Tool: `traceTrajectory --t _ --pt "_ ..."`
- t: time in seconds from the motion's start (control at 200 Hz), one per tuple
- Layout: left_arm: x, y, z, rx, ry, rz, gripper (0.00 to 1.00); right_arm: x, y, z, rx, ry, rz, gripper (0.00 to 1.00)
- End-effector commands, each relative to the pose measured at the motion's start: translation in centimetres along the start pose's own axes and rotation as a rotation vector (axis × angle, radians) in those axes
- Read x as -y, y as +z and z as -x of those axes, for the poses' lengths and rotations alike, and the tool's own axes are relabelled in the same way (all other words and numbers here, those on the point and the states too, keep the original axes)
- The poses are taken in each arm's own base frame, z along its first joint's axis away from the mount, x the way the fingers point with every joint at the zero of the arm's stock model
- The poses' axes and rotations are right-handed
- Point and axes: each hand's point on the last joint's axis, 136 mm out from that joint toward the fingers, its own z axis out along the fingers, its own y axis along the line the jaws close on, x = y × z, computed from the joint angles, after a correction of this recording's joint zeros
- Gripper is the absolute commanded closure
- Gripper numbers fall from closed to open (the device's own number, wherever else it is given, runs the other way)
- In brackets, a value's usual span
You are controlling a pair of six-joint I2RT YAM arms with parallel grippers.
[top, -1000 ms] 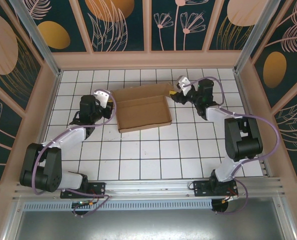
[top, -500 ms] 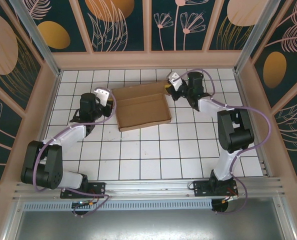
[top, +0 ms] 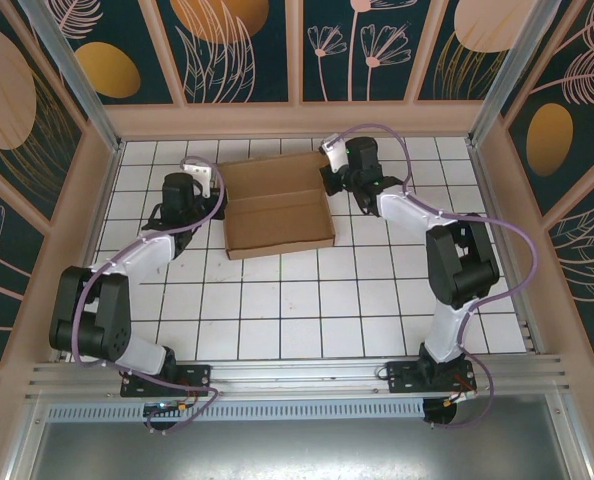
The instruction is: Fold the paper box
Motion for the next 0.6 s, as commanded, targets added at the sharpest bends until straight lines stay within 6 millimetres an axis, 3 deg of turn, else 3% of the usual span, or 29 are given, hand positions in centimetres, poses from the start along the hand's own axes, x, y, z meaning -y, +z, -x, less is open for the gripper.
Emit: traceTrajectory --t 0.0,0.12,0.315,0.46,0.596 --pt "2.5 0.4 -1.1 -0.065 -0.114 -0.114 0.94 -2.4 0.8 -3.6 -0.137 0.174 -0.008 1.00" --pt "2.7 0.3 -1.5 -0.052 -0.144 -0.125 0.94 -2.3 0.4 -3.6 -0.106 0.295 -0.077 1.00" --pt "2.9 -0.4 -1.0 -0.021 -0.158 -0.124 0.94 -0.7 -1.4 -1.4 0.019 0.549 -0.203 1.00" --pt "3.4 -1.2 0.1 0.036 -0.183 -0.148 0.94 -1.9 -2.7 0.4 0.111 0.527 -0.220 1.00" --pt "3.6 -1.8 1.0 0.074 -0.184 -0.158 0.94 -1.8 -3.8 2.1 0.176 0.526 -0.233 1.00"
